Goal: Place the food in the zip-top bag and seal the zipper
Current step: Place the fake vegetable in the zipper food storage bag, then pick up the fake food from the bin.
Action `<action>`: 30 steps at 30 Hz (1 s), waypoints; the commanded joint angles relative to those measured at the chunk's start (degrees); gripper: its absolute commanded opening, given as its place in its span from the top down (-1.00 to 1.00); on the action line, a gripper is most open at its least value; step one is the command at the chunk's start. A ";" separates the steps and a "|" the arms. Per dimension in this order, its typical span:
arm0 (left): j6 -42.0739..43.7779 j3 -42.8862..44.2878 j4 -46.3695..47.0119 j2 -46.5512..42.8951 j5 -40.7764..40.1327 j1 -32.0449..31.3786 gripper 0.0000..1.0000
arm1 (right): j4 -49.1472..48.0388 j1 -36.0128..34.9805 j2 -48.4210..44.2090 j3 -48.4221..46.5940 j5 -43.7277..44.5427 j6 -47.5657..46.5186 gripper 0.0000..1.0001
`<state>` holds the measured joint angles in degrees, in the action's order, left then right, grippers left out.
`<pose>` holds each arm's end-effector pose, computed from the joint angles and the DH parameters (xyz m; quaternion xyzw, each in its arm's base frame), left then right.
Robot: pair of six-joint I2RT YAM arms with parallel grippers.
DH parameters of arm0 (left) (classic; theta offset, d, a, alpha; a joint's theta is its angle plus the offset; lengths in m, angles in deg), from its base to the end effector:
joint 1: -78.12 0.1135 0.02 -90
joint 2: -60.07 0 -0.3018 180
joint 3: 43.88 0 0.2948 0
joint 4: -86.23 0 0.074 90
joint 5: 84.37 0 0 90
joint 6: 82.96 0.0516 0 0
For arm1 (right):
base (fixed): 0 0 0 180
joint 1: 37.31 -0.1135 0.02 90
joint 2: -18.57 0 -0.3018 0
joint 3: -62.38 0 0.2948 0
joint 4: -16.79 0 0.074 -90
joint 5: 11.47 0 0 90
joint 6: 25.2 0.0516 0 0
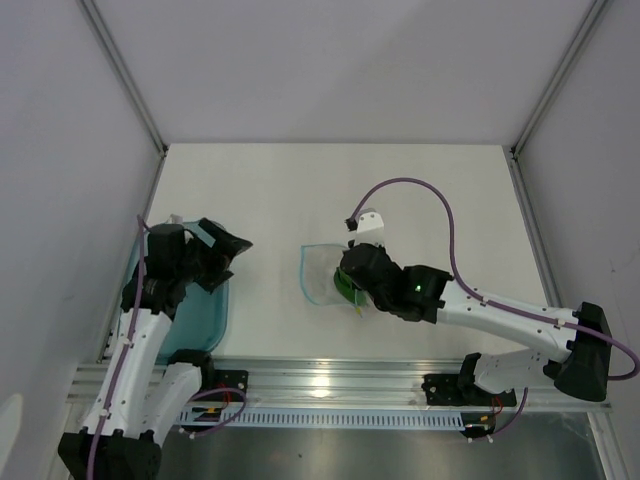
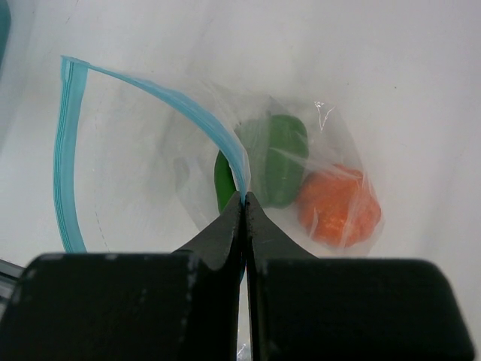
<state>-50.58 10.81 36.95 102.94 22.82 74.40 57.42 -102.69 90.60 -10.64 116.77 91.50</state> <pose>0.1838 -0.0272 0.3042 -0.3429 0.8203 -0.3385 0.3081 0.1581 0.2684 0.3326 -0.1517 0.8530 0.0836 0.4924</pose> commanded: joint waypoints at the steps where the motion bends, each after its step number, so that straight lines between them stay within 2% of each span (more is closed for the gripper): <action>1: 9.01 4.78 -8.07 2.64 -11.81 3.54 -0.99 | -0.32 0.43 -1.01 -0.16 -0.18 -0.42 1.00; 3: 9.81 4.96 -8.87 3.18 -15.42 6.97 -0.99 | -0.41 0.70 -0.75 -0.16 -0.27 -0.51 1.00; 7: 10.52 3.82 -7.37 3.88 -15.61 15.47 -0.99 | -0.85 0.87 -0.66 0.28 -1.06 -0.42 1.00; 11: 10.25 4.52 -7.72 6.86 -16.84 20.86 -0.98 | -1.02 0.96 -0.31 0.63 -1.67 -0.16 1.00; 18: 11.22 6.63 -10.00 14.42 -24.92 25.78 -0.97 | -1.29 0.96 0.39 0.63 -2.64 -0.24 1.00; 22: 11.04 5.76 -11.07 16.98 -32.21 27.80 -0.94 | -1.20 0.96 0.39 0.72 -3.08 -0.94 1.00; 30: 16.66 1.63 -3.78 17.07 -36.96 29.39 -0.89 | -1.46 1.31 2.06 0.19 -4.66 -1.65 1.00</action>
<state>-37.86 13.19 29.01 120.34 -9.27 103.03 57.31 -101.64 91.80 -10.05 112.68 90.59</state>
